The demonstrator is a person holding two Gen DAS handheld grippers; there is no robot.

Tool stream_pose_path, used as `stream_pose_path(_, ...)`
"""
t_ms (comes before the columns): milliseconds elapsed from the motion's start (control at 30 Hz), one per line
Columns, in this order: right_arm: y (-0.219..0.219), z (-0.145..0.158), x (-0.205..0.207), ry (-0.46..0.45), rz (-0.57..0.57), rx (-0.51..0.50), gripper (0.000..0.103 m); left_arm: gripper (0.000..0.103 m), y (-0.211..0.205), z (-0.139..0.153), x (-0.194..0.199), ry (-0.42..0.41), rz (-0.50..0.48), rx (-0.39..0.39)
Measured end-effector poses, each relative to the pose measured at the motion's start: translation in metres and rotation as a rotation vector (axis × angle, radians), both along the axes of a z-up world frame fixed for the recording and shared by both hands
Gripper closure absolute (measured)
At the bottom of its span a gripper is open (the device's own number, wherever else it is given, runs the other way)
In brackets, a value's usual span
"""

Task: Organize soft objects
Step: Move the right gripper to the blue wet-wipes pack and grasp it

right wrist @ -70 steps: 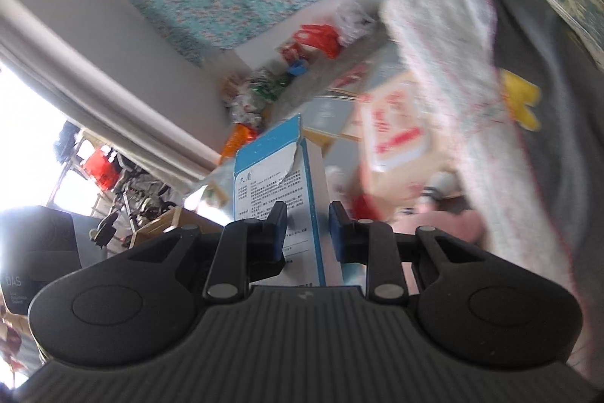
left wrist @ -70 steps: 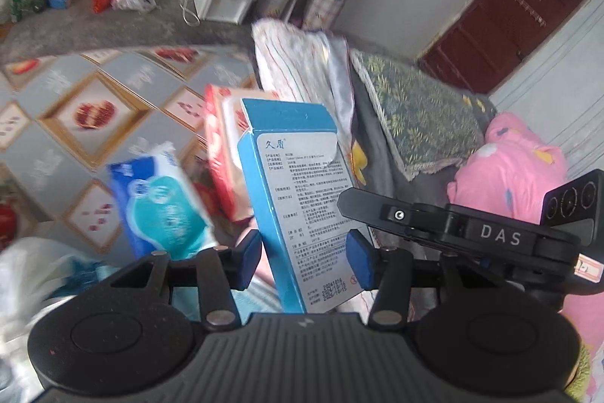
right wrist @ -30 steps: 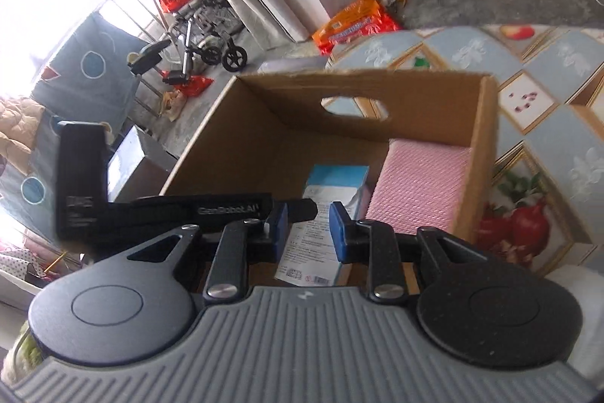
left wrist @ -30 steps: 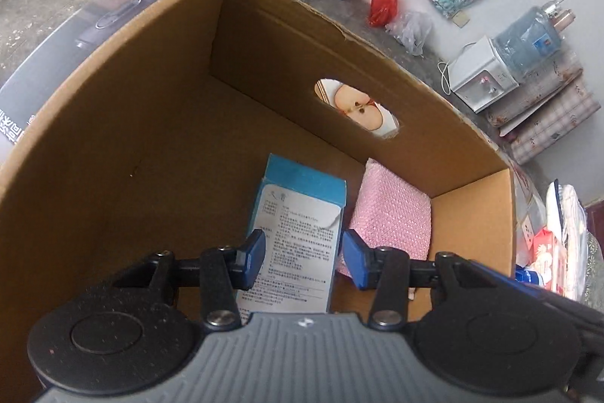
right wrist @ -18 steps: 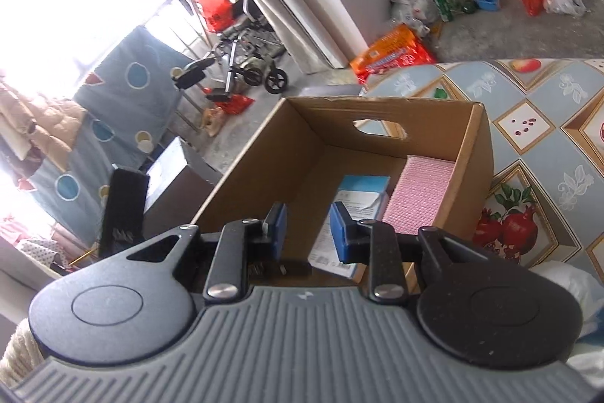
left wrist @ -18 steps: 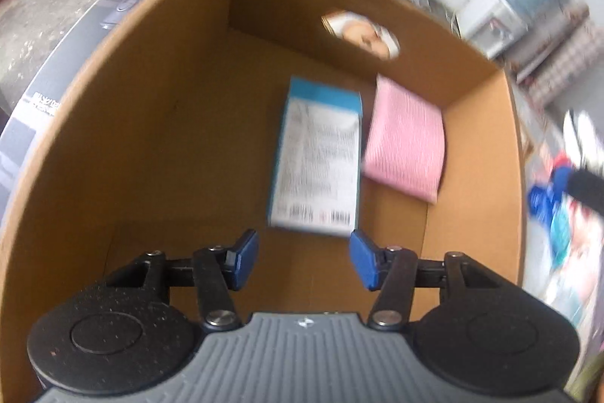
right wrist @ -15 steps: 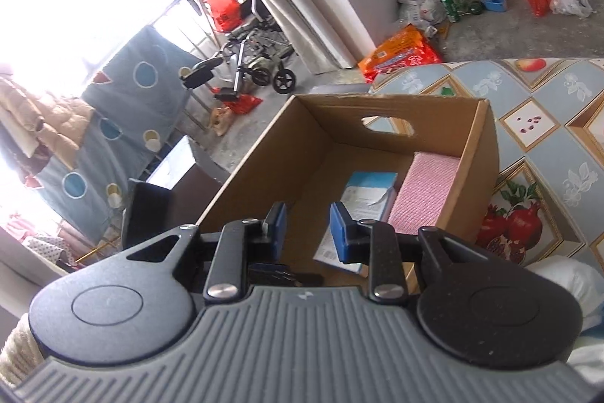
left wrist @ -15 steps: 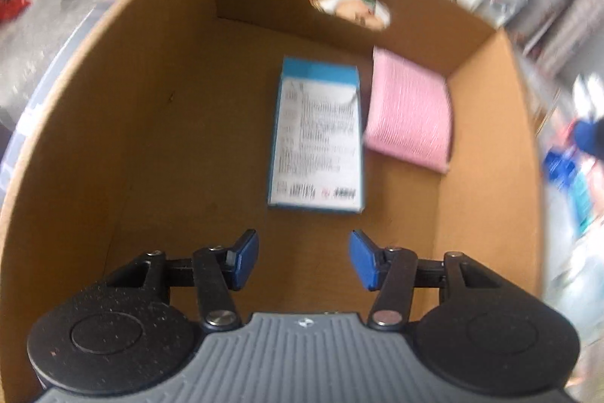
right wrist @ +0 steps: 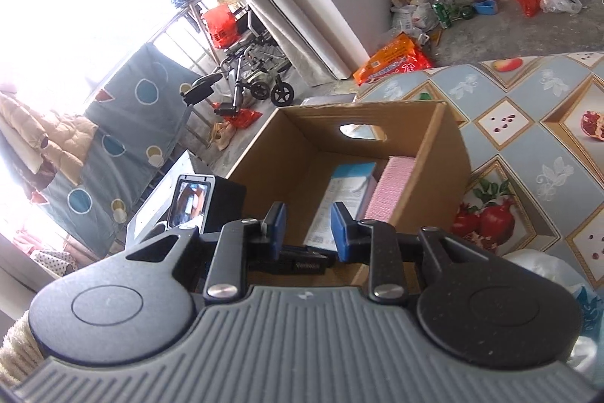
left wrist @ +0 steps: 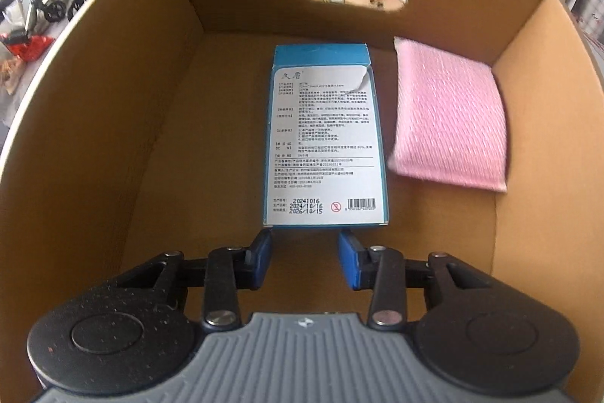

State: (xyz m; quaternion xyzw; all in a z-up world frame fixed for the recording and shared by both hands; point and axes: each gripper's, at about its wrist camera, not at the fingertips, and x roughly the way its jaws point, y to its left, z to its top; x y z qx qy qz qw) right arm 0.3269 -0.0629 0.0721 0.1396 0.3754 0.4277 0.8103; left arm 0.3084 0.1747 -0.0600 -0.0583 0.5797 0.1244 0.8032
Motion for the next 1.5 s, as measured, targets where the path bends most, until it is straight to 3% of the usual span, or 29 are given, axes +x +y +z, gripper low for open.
stream_pose_path(333, 0.004, -0.009, 0.005, 0.013, -0.002, -0.012, 0.076, 0.061, -0.015, 0.011, -0.007, -0.065, -0.106, 0.043)
stream_pose_path(400, 0.005, -0.008, 0.004, 0.01, -0.004, -0.016, 0.076, 0.055, -0.018, 0.017, -0.008, -0.066, -0.11, 0.041)
stream_pose_path(600, 0.003, -0.004, 0.0, -0.003, -0.012, -0.012, 0.075, 0.047, 0.0, 0.05, -0.014, -0.136, -0.046, -0.01)
stream_pose_path(700, 0.0, -0.005, -0.001, -0.003, -0.005, 0.001, 0.074, 0.038, 0.015, 0.062, -0.008, -0.191, 0.044, -0.025)
stream_pose_path(833, -0.004, -0.01, 0.002, 0.003, 0.006, 0.015, 0.073, 0.034, 0.036, 0.055, 0.012, -0.194, 0.178, -0.169)
stream_pose_path(933, -0.009, -0.014, 0.008, 0.012, 0.006, 0.028, 0.073, 0.031, 0.043, 0.045, 0.027, -0.179, 0.235, -0.221)
stream_pose_path(1200, -0.021, -0.025, 0.022, 0.028, -0.008, 0.038, 0.072, 0.028, 0.05, 0.02, 0.055, -0.168, 0.284, -0.23)
stream_pose_path(1500, -0.019, -0.035, 0.026, 0.046, -0.003, 0.037, 0.071, 0.028, 0.034, 0.015, 0.064, -0.163, 0.206, -0.239)
